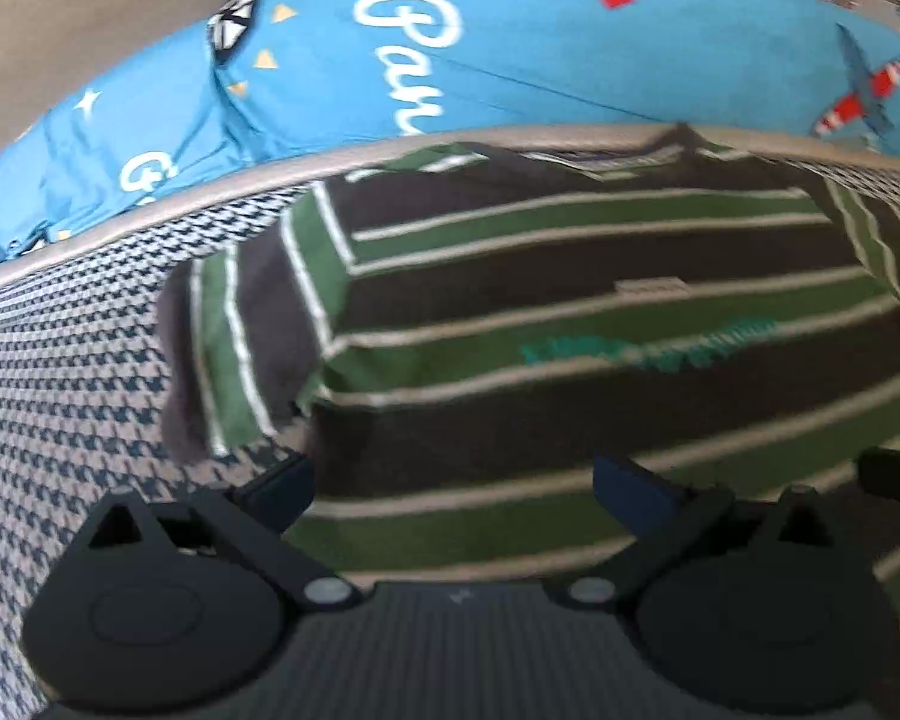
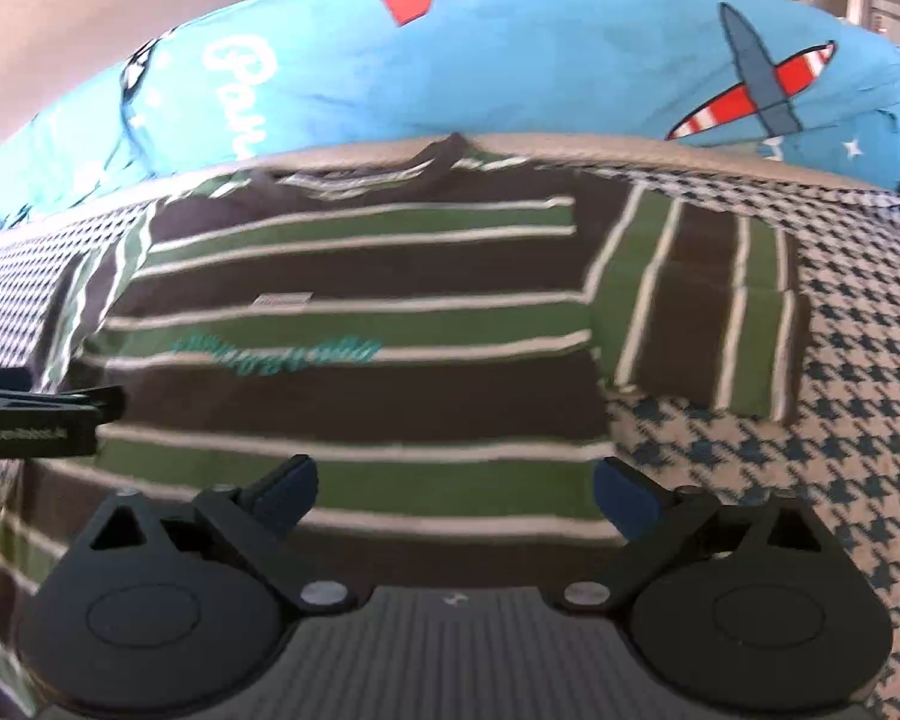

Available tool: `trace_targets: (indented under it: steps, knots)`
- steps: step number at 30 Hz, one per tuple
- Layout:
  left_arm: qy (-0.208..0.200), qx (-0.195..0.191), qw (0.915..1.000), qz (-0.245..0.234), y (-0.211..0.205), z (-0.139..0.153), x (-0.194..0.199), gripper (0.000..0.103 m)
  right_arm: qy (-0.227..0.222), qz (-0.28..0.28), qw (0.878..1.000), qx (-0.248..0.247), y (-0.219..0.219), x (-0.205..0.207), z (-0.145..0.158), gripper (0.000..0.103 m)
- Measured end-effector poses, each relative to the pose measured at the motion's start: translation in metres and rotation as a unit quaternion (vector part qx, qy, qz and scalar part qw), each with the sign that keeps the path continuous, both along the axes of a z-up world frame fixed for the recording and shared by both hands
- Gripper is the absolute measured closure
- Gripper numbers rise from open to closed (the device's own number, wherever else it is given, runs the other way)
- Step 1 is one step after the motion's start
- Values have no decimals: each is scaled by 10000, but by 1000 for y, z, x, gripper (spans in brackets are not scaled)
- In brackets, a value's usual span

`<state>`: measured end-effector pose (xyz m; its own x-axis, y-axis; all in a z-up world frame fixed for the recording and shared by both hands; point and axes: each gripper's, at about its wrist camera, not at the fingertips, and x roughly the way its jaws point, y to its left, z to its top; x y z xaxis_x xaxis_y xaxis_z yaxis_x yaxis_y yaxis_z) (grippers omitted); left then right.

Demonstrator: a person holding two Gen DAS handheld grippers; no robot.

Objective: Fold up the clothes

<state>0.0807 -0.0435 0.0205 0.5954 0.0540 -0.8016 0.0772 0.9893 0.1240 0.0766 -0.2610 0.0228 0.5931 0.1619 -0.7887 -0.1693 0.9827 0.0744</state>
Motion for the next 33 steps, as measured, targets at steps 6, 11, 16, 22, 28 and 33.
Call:
trace_targets:
  steps: [6, 11, 16, 22, 28, 33]
  knots:
    - [41, -93, 9999, -109, 6, -9, -28, 0, 33, 319, 9992, -235, 11, -15, -9, 7]
    - [123, -170, 9998, 35, 22, -21, -47, 0, 52, 414, 9967, -694, 15, -22, -19, 6]
    - [133, -365, 9986, 359, 43, -23, -63, 0, -4, 322, 9968, -732, 8, -26, -20, 6]
    - [25, -162, 9977, 662, 55, -24, -78, 0, -22, -188, 9966, -796, -5, -32, -19, 5]
    - [25, -287, 9924, 1197, 79, -23, -93, 0, -52, -762, 9941, -774, -20, -45, -16, 5]
    - [-49, 63, 9866, 1632, 91, -20, -105, 0, -183, -1173, 9879, -994, -29, -64, -10, 5]
